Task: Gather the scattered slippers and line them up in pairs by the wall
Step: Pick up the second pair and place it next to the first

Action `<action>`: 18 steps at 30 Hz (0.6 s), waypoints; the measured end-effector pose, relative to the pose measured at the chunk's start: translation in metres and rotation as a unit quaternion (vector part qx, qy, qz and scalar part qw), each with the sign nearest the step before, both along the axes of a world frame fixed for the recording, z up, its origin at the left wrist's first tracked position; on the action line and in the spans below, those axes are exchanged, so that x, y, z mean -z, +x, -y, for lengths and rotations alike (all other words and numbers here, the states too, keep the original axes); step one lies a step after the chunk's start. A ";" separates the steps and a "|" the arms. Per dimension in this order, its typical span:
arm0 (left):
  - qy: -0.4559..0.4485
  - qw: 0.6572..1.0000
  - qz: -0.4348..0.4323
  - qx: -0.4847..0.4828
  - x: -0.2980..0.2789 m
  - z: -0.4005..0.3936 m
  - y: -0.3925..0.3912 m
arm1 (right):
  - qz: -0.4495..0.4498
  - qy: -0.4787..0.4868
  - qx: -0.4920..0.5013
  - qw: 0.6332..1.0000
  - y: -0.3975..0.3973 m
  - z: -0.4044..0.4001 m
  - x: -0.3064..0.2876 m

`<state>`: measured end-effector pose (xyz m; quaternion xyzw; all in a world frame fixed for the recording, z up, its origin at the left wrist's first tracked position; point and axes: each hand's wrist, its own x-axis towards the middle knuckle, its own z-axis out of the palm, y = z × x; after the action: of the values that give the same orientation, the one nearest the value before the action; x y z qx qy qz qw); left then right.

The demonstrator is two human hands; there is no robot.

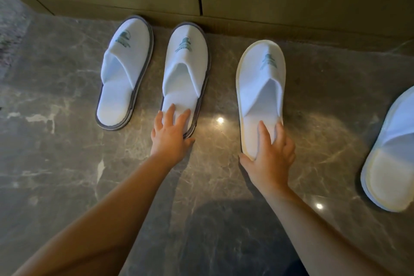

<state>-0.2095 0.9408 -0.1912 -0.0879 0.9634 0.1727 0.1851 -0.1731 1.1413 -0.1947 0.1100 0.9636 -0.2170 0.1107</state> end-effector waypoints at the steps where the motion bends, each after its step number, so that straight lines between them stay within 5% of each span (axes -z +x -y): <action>1: -0.002 1.000 -0.002 0.002 0.000 0.000 0.000 | -0.006 -0.003 -0.002 1.000 -0.002 0.003 0.000; 18: -0.018 0.999 -0.006 0.042 0.005 0.011 -0.001 | 0.007 -0.054 0.052 0.997 -0.027 0.036 0.009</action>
<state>-0.2105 0.9302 -0.1960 -0.0500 0.9703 0.1483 0.1845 -0.2003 1.1049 -0.2038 0.1553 0.9426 -0.2736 0.1119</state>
